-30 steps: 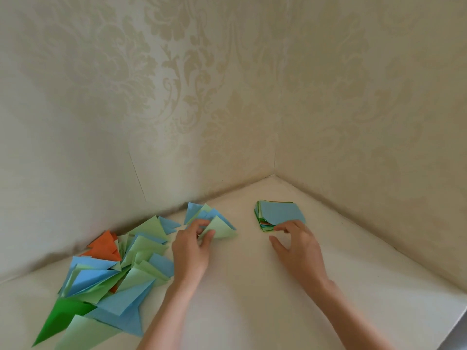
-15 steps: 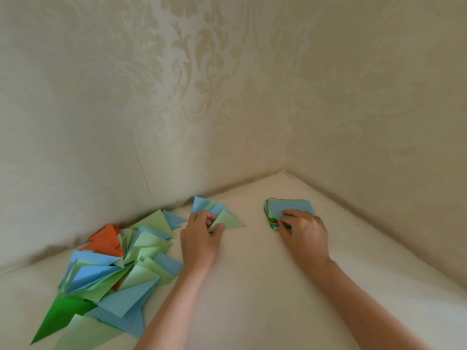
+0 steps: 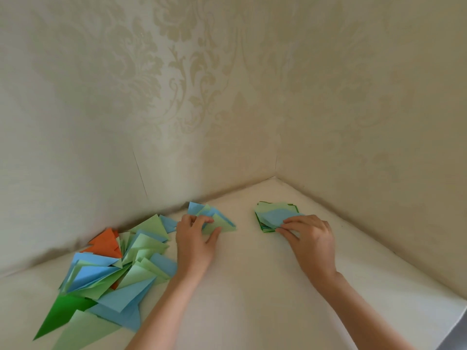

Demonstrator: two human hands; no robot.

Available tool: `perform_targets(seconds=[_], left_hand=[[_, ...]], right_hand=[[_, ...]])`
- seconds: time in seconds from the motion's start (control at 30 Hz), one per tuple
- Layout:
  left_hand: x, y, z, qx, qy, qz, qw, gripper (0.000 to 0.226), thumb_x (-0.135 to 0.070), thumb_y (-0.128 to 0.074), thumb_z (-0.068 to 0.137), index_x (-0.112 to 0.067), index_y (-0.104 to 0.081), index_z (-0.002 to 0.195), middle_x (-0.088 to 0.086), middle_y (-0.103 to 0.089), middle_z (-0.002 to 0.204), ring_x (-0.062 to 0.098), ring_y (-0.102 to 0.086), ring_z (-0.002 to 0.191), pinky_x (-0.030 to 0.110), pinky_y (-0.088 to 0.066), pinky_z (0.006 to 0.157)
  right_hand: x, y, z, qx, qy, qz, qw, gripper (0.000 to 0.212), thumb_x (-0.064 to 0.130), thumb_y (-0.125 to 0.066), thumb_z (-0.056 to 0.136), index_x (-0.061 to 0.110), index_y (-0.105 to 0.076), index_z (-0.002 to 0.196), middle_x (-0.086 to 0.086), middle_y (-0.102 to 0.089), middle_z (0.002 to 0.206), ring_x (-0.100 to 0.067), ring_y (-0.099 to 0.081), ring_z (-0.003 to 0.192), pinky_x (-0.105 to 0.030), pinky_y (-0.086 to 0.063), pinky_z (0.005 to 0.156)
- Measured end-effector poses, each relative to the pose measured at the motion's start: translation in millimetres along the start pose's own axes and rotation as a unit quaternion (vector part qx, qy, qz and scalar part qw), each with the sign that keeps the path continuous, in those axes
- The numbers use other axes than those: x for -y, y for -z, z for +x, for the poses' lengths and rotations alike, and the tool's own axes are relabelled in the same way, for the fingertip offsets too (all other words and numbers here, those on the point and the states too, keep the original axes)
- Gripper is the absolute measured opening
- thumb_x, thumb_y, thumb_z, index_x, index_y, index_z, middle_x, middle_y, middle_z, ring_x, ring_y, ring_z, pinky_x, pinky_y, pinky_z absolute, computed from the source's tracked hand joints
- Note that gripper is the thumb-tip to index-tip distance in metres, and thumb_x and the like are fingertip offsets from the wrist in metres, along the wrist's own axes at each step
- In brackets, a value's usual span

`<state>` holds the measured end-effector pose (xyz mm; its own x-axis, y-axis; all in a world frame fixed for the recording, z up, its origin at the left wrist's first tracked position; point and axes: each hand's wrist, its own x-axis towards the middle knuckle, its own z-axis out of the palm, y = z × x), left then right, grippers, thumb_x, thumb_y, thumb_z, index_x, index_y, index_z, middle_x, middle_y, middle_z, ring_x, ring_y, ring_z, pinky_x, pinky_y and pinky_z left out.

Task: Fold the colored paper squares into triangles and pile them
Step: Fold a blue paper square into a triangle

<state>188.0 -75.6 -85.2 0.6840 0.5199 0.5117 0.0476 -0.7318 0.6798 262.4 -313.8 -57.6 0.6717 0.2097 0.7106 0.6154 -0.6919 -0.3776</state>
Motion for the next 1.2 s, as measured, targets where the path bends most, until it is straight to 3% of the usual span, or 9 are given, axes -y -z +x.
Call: perform_targets(seconds=[0.1,0.23,0.43,0.53,0.67,0.8,0.93,1.2], left_hand=[[-26,5,-14,-0.004,-0.098,-0.030,0.995,0.026,-0.016,-0.081,0.074,-0.020,-0.067,0.095,-0.004,-0.050,0.095,0.012,-0.047,0.091,0.020,-0.040,0.083],[-44,5,-34,0.084,-0.196,-0.068,0.975,0.029,-0.014,-0.080,0.073,-0.022,-0.066,0.098,-0.009,-0.053,0.100,0.008,-0.050,0.098,0.012,-0.037,0.090],[-35,6,-53,0.239,-0.173,-0.072,0.953,0.017,-0.022,-0.069,0.078,-0.028,-0.067,0.094,-0.018,-0.058,0.102,0.000,-0.053,0.103,0.024,-0.042,0.093],[-32,8,-56,0.234,-0.140,-0.085,0.958,0.012,-0.028,-0.068,0.077,-0.029,-0.068,0.090,-0.019,-0.061,0.098,-0.001,-0.054,0.101,0.025,-0.042,0.093],[-32,8,-56,0.233,-0.123,-0.088,0.961,0.012,-0.038,-0.068,0.077,-0.029,-0.070,0.085,-0.019,-0.061,0.097,0.001,-0.055,0.102,0.022,-0.042,0.093],[-32,6,-59,0.229,-0.117,-0.089,0.962,0.018,-0.045,-0.066,0.077,-0.028,-0.070,0.083,-0.019,-0.061,0.096,0.003,-0.056,0.101,0.021,-0.042,0.091],[-32,4,-58,0.223,-0.116,-0.084,0.964,0.013,-0.038,-0.070,0.077,-0.029,-0.068,0.086,-0.017,-0.062,0.095,0.004,-0.057,0.099,0.024,-0.045,0.090],[-37,-2,-57,0.194,-0.106,-0.055,0.974,0.015,-0.042,-0.067,0.075,-0.030,-0.063,0.083,-0.018,-0.058,0.085,0.001,-0.055,0.089,0.021,-0.045,0.080]], right_hand=[[10,11,-15,-0.015,0.061,0.017,0.998,0.009,0.035,-0.076,0.074,0.026,-0.075,0.071,0.015,-0.069,0.082,-0.011,-0.059,0.079,-0.031,-0.041,0.071],[26,16,-37,0.016,0.099,0.026,0.995,0.008,0.038,-0.074,0.072,0.030,-0.073,0.072,0.018,-0.067,0.081,-0.010,-0.059,0.080,-0.031,-0.039,0.071],[31,9,-53,0.134,0.053,0.023,0.989,0.023,0.054,-0.061,0.071,0.033,-0.069,0.066,0.022,-0.065,0.072,-0.004,-0.059,0.073,-0.025,-0.035,0.071],[27,7,-49,0.236,-0.018,0.096,0.967,0.018,0.051,-0.071,0.071,0.033,-0.072,0.072,0.025,-0.065,0.074,0.002,-0.059,0.078,-0.024,-0.045,0.073],[29,16,-38,0.316,-0.050,0.154,0.935,0.009,0.040,-0.079,0.071,0.037,-0.071,0.071,0.021,-0.065,0.079,0.005,-0.058,0.085,-0.011,-0.041,0.076],[28,15,-47,0.262,-0.067,0.176,0.946,0.010,0.038,-0.081,0.071,0.033,-0.073,0.073,0.029,-0.065,0.083,0.006,-0.060,0.085,-0.010,-0.042,0.078],[28,11,-49,0.260,-0.071,0.159,0.950,0.009,0.042,-0.078,0.072,0.037,-0.072,0.077,0.030,-0.065,0.082,0.005,-0.060,0.087,-0.016,-0.044,0.081],[30,9,-48,0.248,-0.084,0.133,0.956,0.013,0.038,-0.076,0.073,0.035,-0.066,0.081,0.027,-0.062,0.078,0.005,-0.056,0.085,-0.008,-0.038,0.070]])
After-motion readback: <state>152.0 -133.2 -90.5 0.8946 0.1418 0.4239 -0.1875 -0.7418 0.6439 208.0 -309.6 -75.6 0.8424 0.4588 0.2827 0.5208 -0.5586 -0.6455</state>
